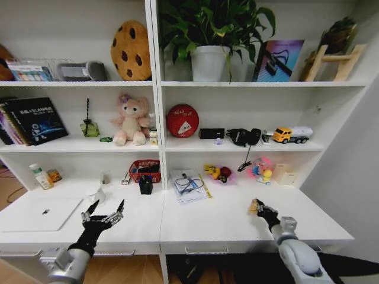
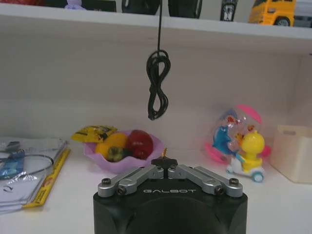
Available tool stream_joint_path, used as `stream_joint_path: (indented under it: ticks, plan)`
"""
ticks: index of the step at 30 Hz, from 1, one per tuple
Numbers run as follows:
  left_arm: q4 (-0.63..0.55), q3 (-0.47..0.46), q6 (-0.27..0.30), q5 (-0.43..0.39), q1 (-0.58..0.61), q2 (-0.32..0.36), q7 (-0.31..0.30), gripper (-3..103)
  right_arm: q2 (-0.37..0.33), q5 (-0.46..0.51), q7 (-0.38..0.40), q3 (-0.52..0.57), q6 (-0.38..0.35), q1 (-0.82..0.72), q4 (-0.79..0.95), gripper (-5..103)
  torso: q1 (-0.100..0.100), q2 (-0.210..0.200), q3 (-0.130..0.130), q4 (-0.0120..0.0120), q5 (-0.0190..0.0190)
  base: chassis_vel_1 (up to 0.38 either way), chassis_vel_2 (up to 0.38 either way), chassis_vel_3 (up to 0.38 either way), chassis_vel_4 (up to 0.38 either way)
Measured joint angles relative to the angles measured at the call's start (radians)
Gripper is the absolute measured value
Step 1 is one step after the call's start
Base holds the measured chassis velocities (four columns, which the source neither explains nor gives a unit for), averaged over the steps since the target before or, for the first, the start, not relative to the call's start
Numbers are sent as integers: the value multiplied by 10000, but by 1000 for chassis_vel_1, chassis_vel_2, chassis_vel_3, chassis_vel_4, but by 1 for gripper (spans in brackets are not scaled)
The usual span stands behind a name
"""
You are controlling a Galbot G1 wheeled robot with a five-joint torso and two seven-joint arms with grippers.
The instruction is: Organize the objects on the table.
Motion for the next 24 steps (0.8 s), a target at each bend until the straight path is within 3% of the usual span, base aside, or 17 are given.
stream_joint_path:
  ticks: [3, 9, 12, 16, 19, 24]
  plan:
    - [0, 0, 0, 0, 0, 1, -1, 100, -825, 316, -7, -738, -57, 1273, -580, 0, 1, 0, 1, 1, -1, 0, 0, 0, 0]
    - [0, 1, 0, 0, 0, 1, -1, 100, -1093, 462, -106, -1881, 51, 3144, -2133, 0, 1, 0, 1, 3, 0, 0, 0, 0, 0]
    - [0, 0, -1, 0, 0, 0, 0, 100, -807, 437, -561, -3015, 288, 4983, -4113, 0, 2, -1, 1, -1, 2, 0, 0, 0, 0]
    - [1, 0, -1, 0, 0, 1, 2, 100, -370, 277, -766, -3723, 482, 6387, -5316, 0, 2, -2, 1, 5, -1, 0, 0, 0, 0]
    - [0, 0, -1, 0, 0, 0, 0, 100, -52, 129, -791, -4039, 519, 7117, -5871, 0, 3, -2, 1, 8, -3, 0, 0, 0, 0]
    - [1, 0, -1, 0, 0, 1, 1, 100, 17, 171, -618, -4176, 264, 7049, -5614, 0, 3, -1, 0, 4, -4, 0, 0, 0, 0]
